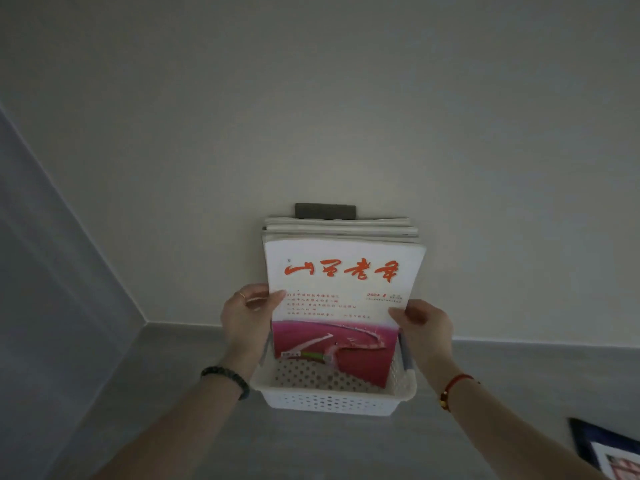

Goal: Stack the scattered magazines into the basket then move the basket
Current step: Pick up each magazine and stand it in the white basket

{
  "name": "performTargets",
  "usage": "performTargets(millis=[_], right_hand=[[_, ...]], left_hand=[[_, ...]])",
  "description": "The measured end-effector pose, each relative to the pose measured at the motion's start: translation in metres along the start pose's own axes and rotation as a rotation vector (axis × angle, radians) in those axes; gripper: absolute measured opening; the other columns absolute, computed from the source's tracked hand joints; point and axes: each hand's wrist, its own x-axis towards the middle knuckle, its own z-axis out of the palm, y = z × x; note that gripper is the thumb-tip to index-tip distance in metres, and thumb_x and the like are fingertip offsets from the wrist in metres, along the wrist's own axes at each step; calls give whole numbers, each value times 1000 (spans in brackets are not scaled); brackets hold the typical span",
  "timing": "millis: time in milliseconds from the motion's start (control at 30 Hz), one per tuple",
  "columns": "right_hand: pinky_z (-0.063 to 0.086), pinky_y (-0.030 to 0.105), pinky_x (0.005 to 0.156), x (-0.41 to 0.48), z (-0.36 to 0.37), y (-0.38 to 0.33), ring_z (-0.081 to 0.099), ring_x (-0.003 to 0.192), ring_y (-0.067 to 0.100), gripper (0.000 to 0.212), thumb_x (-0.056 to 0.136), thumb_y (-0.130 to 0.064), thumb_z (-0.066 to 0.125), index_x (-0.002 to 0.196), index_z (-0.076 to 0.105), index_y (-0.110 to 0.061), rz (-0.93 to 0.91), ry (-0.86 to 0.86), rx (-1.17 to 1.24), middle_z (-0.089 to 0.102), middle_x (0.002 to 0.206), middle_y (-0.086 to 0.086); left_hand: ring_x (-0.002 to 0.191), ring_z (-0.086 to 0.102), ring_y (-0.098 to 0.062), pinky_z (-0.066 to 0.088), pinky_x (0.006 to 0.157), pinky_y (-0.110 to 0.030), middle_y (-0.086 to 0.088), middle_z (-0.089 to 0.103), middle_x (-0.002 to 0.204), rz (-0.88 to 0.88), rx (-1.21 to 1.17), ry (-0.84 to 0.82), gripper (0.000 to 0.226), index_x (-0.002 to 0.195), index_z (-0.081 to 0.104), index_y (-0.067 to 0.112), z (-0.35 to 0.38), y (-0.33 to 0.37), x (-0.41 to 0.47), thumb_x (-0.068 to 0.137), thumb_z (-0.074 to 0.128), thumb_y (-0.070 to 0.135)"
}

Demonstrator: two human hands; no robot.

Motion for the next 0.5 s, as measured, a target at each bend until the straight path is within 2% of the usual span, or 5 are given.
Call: performTargets(millis=[100, 167, 267, 367, 500], right_hand=[[53, 35, 79, 0, 9, 3, 60, 79, 12, 14, 77, -15, 68, 86, 59, -19, -55, 51, 10, 62, 84, -4], [46, 31, 83, 3, 14, 1, 52, 96, 13, 41, 76, -20, 69, 111, 48, -17, -99, 102, 14, 52, 109, -4], [43, 23, 83, -1, 25, -12, 47, 109, 11, 62, 81, -26, 63, 132, 29, -21, -122, -12, 130, 45, 125, -6], [48, 36, 91, -5, 31, -17, 50, 115, 18, 64, 83, -20, 60, 134, 21, -22, -124, -112, 194, 48, 128, 0], [47, 44, 94, -2, 3, -17, 43, 122, 21, 74, 81, -9, 60, 137, 15, -27, -175, -325, -60, 45, 127, -7]], left_hand=[[92, 60, -20, 48, 69, -22, -2, 60, 95, 30, -17, 57, 34, 94, 50, 13, -2, -10, 7, 70, 75, 14], [100, 54, -15, 47, 76, -23, 2, 55, 107, 80, -21, -9, 43, 109, 45, 17, -1, -11, 9, 75, 70, 13], [98, 55, -5, 52, 62, -13, 15, 55, 108, 94, -40, -274, 43, 130, 33, 27, 10, -11, 2, 91, 48, 16], [89, 57, -1, 51, 56, -9, 18, 54, 102, 77, -18, -337, 39, 130, 25, 32, 19, -14, -1, 95, 36, 19], [108, 54, -15, 48, 85, -28, 6, 53, 112, 32, -17, -327, 41, 136, 24, 23, 14, -7, -4, 96, 36, 20]])
